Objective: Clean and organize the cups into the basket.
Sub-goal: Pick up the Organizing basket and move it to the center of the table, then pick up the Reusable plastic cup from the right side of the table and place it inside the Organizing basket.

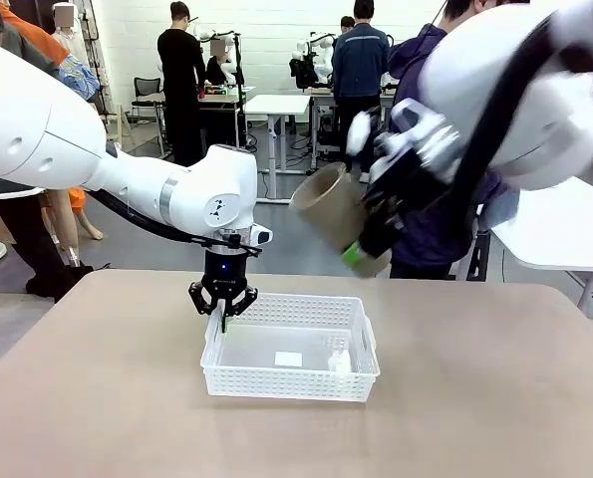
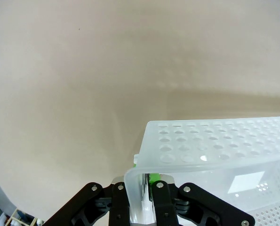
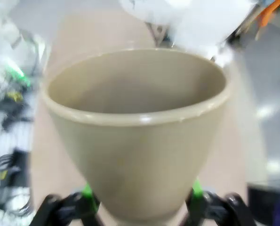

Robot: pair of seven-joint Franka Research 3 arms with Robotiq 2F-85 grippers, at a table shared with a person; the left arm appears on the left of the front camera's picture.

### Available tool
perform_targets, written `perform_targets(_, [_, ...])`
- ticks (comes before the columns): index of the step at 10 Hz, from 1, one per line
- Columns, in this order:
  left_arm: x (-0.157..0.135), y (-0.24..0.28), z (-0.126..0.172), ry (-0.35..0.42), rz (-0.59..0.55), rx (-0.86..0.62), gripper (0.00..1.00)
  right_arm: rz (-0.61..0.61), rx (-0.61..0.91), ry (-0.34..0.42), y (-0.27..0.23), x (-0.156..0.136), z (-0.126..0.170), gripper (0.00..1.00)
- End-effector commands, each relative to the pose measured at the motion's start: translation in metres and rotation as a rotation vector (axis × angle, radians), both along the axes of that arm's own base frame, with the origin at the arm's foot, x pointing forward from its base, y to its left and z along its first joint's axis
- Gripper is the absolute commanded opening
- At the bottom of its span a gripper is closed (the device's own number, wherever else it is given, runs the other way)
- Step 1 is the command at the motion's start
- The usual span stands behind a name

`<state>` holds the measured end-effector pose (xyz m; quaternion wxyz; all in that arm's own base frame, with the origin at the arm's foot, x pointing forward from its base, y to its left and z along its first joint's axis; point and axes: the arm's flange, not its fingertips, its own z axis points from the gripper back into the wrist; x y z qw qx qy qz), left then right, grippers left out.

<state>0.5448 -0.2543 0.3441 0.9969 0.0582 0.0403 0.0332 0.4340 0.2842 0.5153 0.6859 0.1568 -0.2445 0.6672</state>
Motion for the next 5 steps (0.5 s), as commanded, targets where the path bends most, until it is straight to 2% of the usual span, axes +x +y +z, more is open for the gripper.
perform_targets(1, [0.001, -0.001, -0.002, 0.000, -0.001, 0.009, 0.00, 0.027, -0.183, 0.114, 0.033, 0.038, -0.031, 0.81])
perform_targets(3, [0.001, -0.001, -0.002, 0.000, -0.001, 0.009, 0.00, 0.074, -0.243, 0.149, 0.065, 0.043, -0.064, 0.81])
perform_targets(5, [0.001, -0.001, -0.002, 0.000, -0.001, 0.009, 0.00, 0.086, -0.276, 0.184, 0.074, 0.050, -0.087, 0.81])
